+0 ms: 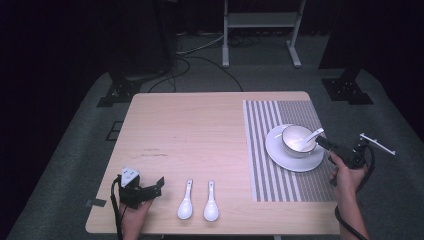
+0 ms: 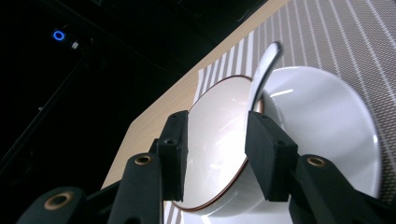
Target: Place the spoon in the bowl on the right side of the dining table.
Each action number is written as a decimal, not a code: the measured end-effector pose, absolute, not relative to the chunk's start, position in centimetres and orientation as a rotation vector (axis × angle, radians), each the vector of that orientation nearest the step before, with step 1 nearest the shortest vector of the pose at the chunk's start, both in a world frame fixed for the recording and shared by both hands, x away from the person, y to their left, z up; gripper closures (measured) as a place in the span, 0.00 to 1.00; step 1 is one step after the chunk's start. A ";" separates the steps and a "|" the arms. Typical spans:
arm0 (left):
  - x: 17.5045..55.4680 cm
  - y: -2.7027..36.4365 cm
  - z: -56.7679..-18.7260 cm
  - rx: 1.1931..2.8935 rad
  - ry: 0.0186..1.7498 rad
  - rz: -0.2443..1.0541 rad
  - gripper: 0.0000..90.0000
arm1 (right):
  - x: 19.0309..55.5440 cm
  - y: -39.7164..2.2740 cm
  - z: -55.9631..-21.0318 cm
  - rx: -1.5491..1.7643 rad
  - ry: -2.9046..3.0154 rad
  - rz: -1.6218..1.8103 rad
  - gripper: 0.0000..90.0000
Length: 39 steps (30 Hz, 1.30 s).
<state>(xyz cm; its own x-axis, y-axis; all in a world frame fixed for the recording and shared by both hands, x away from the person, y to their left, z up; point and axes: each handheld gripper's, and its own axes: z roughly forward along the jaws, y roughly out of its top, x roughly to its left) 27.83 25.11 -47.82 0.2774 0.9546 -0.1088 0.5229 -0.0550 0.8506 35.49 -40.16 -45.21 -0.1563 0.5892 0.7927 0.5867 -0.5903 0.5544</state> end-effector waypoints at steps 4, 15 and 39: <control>27.8 25.1 -47.8 1.705 1.362 0.644 0.00 | 35.1 -39.8 -44.9 2.013 1.453 1.940 0.63; 27.8 25.1 -47.8 1.708 1.361 0.645 0.00 | 33.5 -38.7 -44.4 1.953 1.515 1.990 0.58; 27.8 25.1 -47.8 1.705 1.362 0.643 0.00 | 30.9 -35.2 -44.7 1.841 1.674 2.030 0.49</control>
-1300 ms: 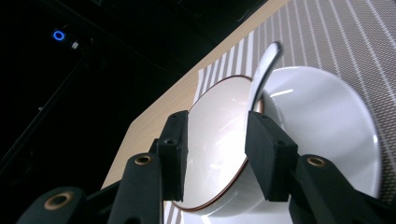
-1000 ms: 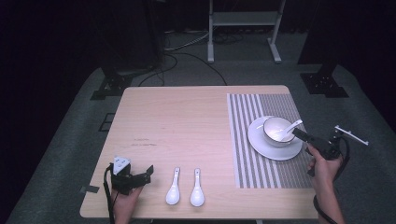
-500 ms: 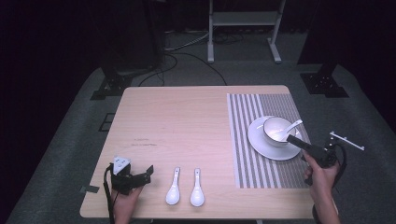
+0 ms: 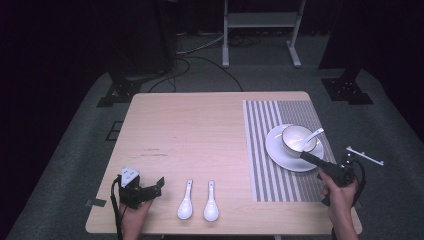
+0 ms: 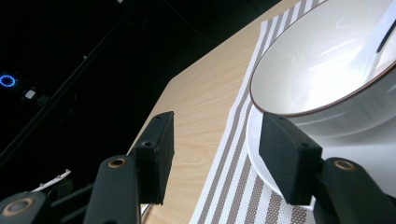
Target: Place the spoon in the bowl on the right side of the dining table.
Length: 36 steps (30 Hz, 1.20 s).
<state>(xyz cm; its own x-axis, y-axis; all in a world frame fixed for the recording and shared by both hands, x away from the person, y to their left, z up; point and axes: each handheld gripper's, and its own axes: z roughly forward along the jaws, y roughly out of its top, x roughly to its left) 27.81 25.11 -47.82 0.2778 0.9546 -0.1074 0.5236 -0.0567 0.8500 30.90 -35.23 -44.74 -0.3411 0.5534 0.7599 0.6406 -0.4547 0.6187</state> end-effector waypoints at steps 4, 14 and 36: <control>27.8 25.1 -47.8 1.704 1.363 0.644 0.00 | 30.5 -34.9 -45.0 -1.746 -1.604 -1.947 0.49; 27.8 25.1 -47.8 1.705 1.361 0.645 0.00 | 29.6 -34.5 -45.2 -1.719 -1.602 -1.962 0.48; 27.8 25.1 -47.8 1.708 1.360 0.647 0.00 | 27.3 -32.6 -46.4 -1.655 -1.650 -1.929 0.46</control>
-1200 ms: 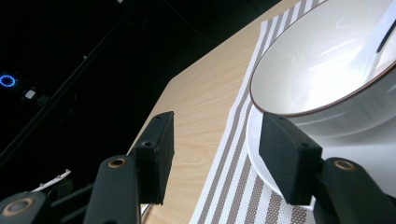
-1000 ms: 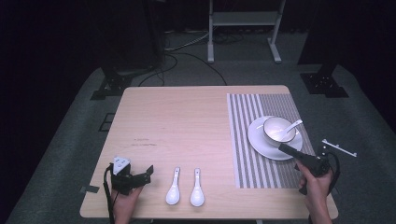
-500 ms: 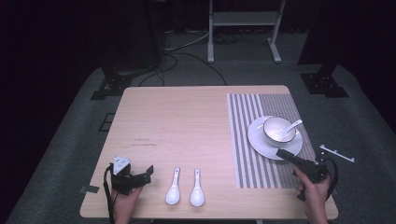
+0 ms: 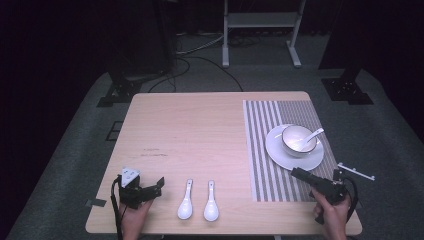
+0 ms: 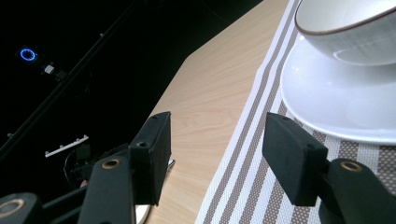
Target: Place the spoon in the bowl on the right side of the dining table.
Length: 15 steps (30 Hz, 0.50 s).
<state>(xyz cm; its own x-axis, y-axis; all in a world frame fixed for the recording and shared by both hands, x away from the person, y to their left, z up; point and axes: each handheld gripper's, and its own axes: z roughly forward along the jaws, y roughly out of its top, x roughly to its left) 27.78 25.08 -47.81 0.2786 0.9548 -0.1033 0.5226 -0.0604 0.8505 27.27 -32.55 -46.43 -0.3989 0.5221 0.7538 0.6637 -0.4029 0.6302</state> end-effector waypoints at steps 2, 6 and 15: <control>27.8 25.1 -47.8 1.707 1.360 0.647 0.00 | 27.1 -32.4 -46.5 -1.651 -1.651 -1.927 0.46; 27.8 25.1 -47.8 1.707 1.361 0.647 0.00 | 26.8 -32.3 -46.6 -1.642 -1.660 -1.927 0.46; 27.8 25.1 -47.8 1.708 1.361 0.648 0.00 | 26.2 -31.5 -46.9 -1.626 -1.699 -1.905 0.46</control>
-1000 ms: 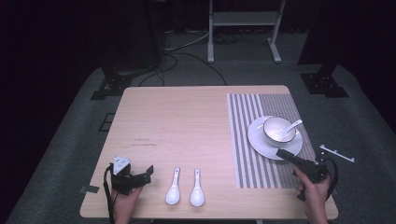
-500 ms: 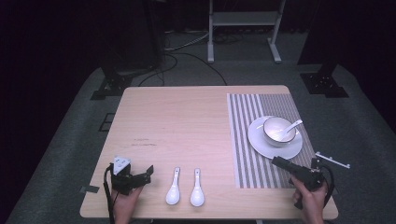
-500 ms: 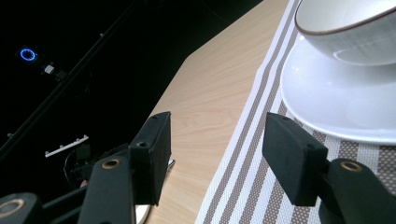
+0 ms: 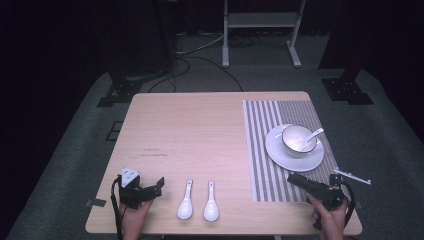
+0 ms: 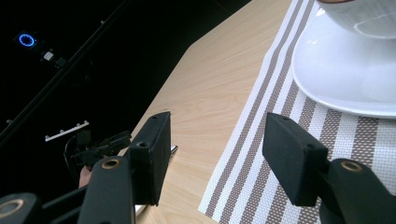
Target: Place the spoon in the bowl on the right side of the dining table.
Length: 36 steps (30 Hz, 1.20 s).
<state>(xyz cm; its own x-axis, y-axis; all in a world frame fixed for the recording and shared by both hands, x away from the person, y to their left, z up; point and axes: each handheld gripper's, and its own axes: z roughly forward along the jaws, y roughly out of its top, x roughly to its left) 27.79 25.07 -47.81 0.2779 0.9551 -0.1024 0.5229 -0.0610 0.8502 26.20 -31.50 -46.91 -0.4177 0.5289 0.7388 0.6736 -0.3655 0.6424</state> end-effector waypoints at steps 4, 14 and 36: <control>27.8 25.1 -47.8 1.707 1.361 0.647 0.00 | 26.0 -31.2 -47.0 -1.618 -1.713 -1.900 0.46; 27.8 25.1 -47.8 1.706 1.362 0.647 0.00 | 25.3 -30.7 -47.5 -1.601 -1.717 -1.891 0.45; 27.8 25.1 -47.8 1.707 1.362 0.646 0.00 | 23.5 -30.8 -48.6 -1.597 -1.687 -1.890 0.44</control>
